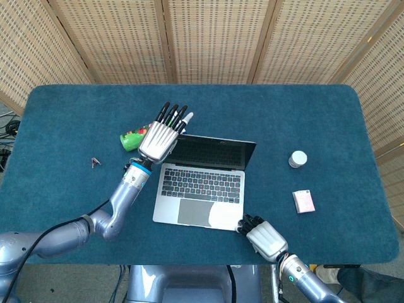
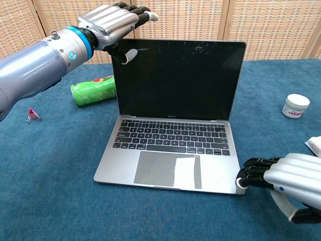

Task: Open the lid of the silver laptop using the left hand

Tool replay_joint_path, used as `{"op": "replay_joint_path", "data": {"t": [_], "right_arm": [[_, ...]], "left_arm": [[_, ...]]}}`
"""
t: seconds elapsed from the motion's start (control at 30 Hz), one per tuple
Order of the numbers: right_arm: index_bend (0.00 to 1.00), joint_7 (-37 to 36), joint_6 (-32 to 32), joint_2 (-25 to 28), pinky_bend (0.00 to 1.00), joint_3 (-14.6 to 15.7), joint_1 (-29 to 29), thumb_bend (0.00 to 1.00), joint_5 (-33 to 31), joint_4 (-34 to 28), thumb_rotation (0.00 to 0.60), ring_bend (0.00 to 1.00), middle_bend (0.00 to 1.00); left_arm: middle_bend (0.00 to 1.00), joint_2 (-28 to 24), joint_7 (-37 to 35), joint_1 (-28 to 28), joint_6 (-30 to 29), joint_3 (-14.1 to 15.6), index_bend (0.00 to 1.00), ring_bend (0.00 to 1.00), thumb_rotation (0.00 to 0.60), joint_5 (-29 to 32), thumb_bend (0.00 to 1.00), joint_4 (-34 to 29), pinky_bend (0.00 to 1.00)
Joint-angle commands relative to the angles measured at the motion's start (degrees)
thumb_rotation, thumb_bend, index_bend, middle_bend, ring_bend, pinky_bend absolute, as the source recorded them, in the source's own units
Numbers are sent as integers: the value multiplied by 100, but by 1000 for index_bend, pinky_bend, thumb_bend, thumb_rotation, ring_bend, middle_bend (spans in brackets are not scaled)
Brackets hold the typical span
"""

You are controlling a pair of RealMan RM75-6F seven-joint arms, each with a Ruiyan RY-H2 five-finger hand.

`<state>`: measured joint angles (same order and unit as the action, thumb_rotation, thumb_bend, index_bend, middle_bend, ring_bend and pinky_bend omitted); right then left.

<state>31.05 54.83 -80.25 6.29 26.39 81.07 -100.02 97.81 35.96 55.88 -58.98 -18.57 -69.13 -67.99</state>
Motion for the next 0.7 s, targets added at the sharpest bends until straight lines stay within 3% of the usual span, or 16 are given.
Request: {"op": "replay_joint_path", "data": {"t": [0.03,0.47,0.7], "right_arm": [[228,-16,10,-11,200,4,-1,1000,14,15,600,81,186],[228,-4,69,-29,200,16,-17,1000,41,-10,600,81,187],[228,145,203,-5,200,-14,-66,1000,-12,-101,600,81,188]], "left_arm": [[0,-1,-22,10,-28,8,0,0,600,17,460,39,0],[0,-256,-62,-68,-203,68,0,0,600,29,461,-172,0],[0,-756,-294,-322,-406,255,0,0,600,-204,468,-698,0]]}}
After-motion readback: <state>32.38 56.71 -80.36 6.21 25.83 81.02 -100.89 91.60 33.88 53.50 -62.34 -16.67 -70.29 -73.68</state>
